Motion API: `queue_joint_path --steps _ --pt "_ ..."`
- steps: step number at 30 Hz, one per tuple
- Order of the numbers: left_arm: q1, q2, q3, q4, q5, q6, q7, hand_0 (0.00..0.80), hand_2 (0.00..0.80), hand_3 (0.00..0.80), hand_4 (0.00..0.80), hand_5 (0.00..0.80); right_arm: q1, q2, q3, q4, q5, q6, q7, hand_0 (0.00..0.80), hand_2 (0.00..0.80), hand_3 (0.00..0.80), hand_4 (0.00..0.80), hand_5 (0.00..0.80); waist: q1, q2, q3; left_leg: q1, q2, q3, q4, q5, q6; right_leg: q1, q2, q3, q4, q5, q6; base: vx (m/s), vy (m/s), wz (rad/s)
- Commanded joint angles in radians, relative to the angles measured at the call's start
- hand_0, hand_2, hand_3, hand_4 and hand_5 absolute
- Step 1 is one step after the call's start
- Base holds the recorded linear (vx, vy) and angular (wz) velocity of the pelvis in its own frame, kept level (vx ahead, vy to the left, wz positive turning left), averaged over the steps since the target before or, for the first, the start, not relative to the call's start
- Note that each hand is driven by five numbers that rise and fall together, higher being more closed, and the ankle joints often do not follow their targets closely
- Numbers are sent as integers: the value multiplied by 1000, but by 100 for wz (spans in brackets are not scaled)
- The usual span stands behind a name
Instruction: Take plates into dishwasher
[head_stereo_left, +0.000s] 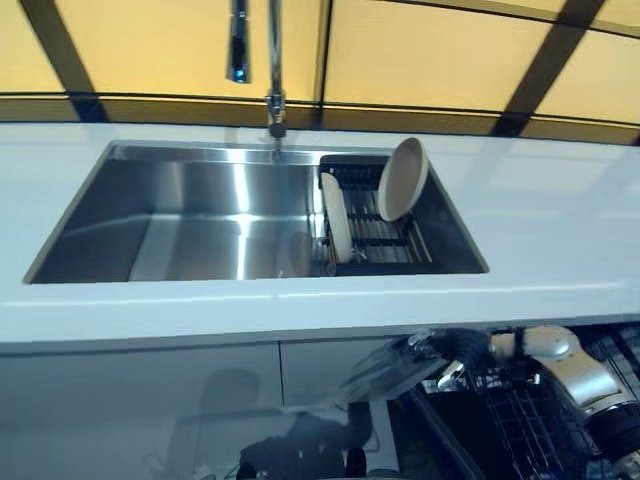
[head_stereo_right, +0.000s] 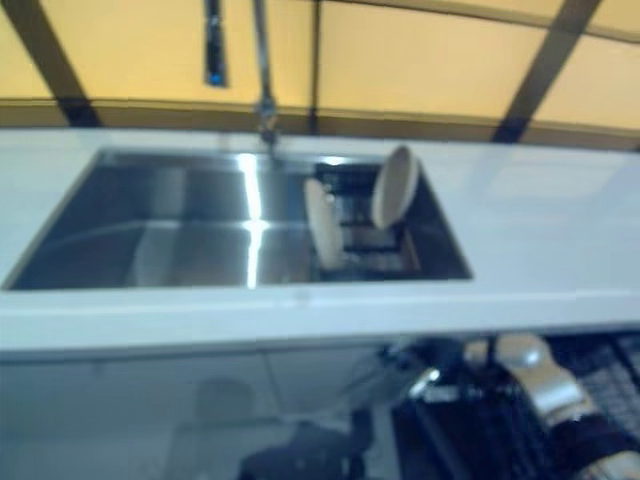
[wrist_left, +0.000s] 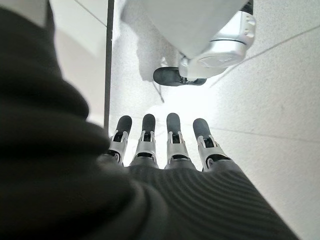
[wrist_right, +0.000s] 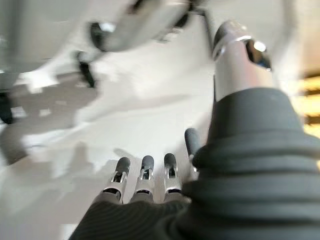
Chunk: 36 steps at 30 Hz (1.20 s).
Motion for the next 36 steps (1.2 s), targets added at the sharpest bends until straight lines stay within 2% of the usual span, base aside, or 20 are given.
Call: queue_joint_path --steps 1,5,7,12,14,15,18,20,22,23,24,25,26,28,30,31,32,34,36 --pt "-36 48 -4 74 -12 -21 -21 0 0 0 0 0 -171 -42 -200 -16 278 -60 -108 0 0 0 0 0 29 -12 -48 -19 -24 -28 17 -4 41 29 -70 -25 78 -52 65 20 8 -11" --pt "-37 55 -1 83 3 -30 -32 0 0 0 0 0 -234 -77 -264 25 395 -67 -189 0 0 0 0 0 28 -9 -57 -15 -27 -28 16 -11 43 32 -70 -26 77 -58 65 8 5 -4" --pt "-43 58 -9 92 8 -37 -40 0 0 0 0 0 -304 -102 -292 69 471 -74 -275 0 0 0 0 0 30 -8 -63 -9 -26 -27 17 -17 45 38 -70 -25 76 -63 64 45 8 3" --pt "-64 57 -41 103 12 -46 -45 0 0 0 0 0 -435 -160 -295 157 561 -65 -423 0 0 0 0 0 41 -11 -69 -10 -27 -32 22 -14 46 47 -66 -25 79 -69 57 33 -8 1" --pt "-73 52 -62 105 2 -48 -43 0 0 0 0 0 -505 -195 -288 215 584 -97 -564 0 0 0 0 0 46 -12 -75 0 -22 -36 19 -21 43 59 -64 -29 80 -81 55 44 -12 3" --pt "-77 50 -67 108 0 -50 -42 0 0 0 0 0 -544 -210 -287 235 602 -84 -596 0 0 0 0 0 49 -15 -75 -7 -22 -36 23 -14 43 56 -64 -30 82 -76 52 44 -11 3" --pt "-89 39 -84 110 -13 -47 -28 0 0 0 0 0 -656 -250 -275 300 527 -92 -794 0 0 0 0 0 59 -21 -80 -4 -20 -47 27 -18 40 71 -60 -35 81 -85 46 28 -16 3" --pt "-94 36 -96 109 -36 -39 -13 0 0 0 0 0 -719 -285 -239 344 481 -115 -870 0 0 0 0 0 64 -27 -83 -7 -17 -52 42 -23 37 75 -58 -34 80 -88 42 73 -19 11" --pt "-94 32 -93 98 -59 -33 1 0 0 0 0 0 -859 -324 -129 403 384 -99 -984 0 0 0 0 0 75 -53 -72 -42 -3 -23 211 -56 18 84 -66 -36 78 -88 24 70 -20 3" --pt "-94 28 -92 89 -59 -32 2 0 0 0 0 0 -906 -338 -81 423 318 -97 -1035 0 0 0 0 0 84 -60 -59 -85 -7 -23 311 -53 13 86 -70 -40 82 -86 14 0 0 0" --pt "-100 27 -95 74 -52 -20 1 0 0 0 0 0 -943 -348 -44 439 228 -90 -1075 0 0 0 0 0 98 -57 -47 -147 -12 -37 355 -23 2 97 -66 -40 84 -90 10 53 101 6" --pt "-107 29 -99 55 -34 -4 -5 0 0 0 0 0 -985 -361 3 456 132 -99 -1153 0 0 0 0 0 104 -47 -35 -173 -1 -30 307 -7 -3 101 -61 -47 104 -99 15 87 194 12" --pt "-109 38 -119 43 -24 6 -16 0 0 0 0 0 -1071 -383 87 494 -78 -148 -1201 0 0 0 0 0 107 -50 -28 -140 -3 -38 271 -39 10 85 -76 -45 121 -95 27 108 231 14" --pt "-109 36 -154 28 -52 4 -27 0 0 0 0 0 -1135 -399 171 495 -194 -183 -1269 0 0 0 0 0 106 -33 -29 -115 -28 -33 219 -26 24 74 -93 -54 123 -73 48 70 177 9" --pt "-125 49 -185 -21 -30 30 -36 0 0 0 0 0 -1179 -446 264 478 -517 -231 -1347 0 0 0 0 0 130 -35 -18 -132 -57 -34 191 -9 43 79 -103 -57 130 -70 72 27 64 -6" --pt "-127 52 -197 -23 -32 30 -29 0 0 0 0 0 -1203 -455 302 475 -569 -229 -1348 0 0 0 0 0 133 -36 -19 -135 -63 -34 182 -6 51 70 -107 -58 153 -64 79 0 0 0" --pt "-130 63 -212 -22 -25 27 -18 0 0 0 0 0 -1235 -473 376 461 -739 -226 -1355 0 0 0 0 0 134 -41 -19 -133 -70 -40 158 -1 66 29 -111 -54 214 -37 90 53 -48 1" --pt "-126 81 -218 -23 -24 23 -26 0 0 0 0 0 -1285 -511 506 442 -858 -217 -1328 0 0 0 0 0 119 -43 -10 -107 -65 -59 136 -6 81 -41 -108 -29 266 -11 102 107 -100 3" --pt "-131 92 -218 -23 -45 17 -24 0 0 0 0 0 -1314 -515 574 438 -897 -218 -1340 0 0 0 0 0 114 -51 -3 -104 -51 -68 134 -11 75 -51 -114 -32 167 -2 107 66 -221 12"
